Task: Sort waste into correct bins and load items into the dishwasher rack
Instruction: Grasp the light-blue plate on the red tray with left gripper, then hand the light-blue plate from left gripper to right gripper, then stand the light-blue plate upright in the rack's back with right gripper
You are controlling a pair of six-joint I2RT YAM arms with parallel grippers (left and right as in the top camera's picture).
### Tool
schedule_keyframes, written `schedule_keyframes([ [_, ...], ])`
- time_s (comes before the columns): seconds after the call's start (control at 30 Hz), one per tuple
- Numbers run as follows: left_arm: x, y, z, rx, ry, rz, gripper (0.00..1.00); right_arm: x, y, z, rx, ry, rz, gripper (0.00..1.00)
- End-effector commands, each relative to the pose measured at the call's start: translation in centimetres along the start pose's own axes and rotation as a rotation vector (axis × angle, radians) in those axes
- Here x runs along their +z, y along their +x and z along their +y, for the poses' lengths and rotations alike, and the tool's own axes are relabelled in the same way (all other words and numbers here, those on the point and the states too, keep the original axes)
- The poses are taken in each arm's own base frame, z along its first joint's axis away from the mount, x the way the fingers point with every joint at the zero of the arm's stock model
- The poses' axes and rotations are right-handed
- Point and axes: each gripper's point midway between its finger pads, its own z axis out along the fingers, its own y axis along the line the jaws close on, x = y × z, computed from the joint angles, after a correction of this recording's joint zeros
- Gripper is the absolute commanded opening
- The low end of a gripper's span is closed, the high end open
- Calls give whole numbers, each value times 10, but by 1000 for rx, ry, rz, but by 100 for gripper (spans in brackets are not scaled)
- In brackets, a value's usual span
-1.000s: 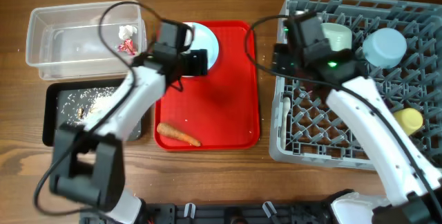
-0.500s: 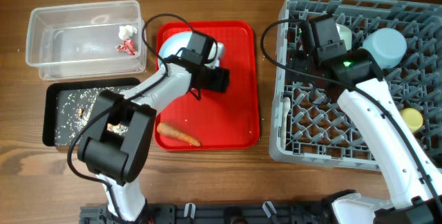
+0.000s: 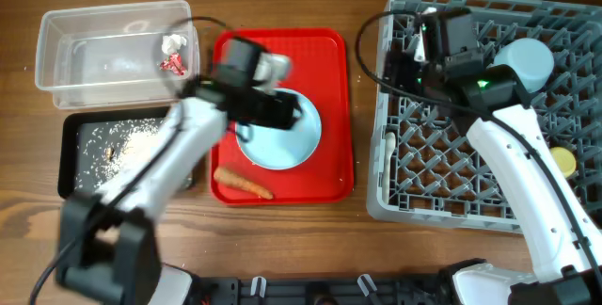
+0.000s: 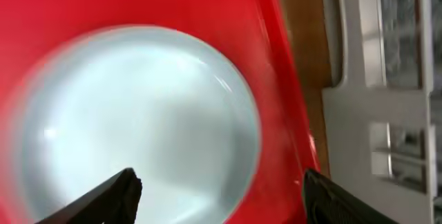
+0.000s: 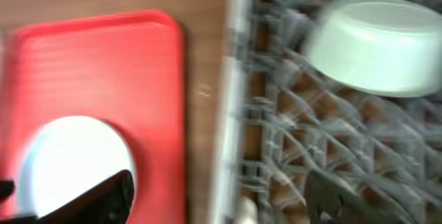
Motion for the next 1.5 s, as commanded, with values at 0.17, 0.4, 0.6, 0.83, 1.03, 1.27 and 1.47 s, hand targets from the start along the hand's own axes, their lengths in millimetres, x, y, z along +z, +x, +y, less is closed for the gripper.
schedule_keyframes([
  [0.17,-126,38,147,-610,-218,-113,76,57,69,102,-250,-324,266,77],
  [0.4,-164,77,207,-882,-281,-151,76,140,125,110,-294,-191,407,64],
  [0.6,-163,77,206,-880,-281,-150,77,174,162,102,-290,-143,509,53],
  [0.83,-163,77,206,-880,-281,-150,78,179,152,91,-206,-41,463,4],
  [1.03,-164,77,206,-880,-281,-150,78,100,44,75,-178,37,108,4],
  [1.27,-163,77,206,-880,-281,-150,77,-49,-54,-7,-202,342,-329,5],
  [1.47,-163,77,206,-880,-281,-150,77,-150,-80,-153,-165,1043,-379,4],
])
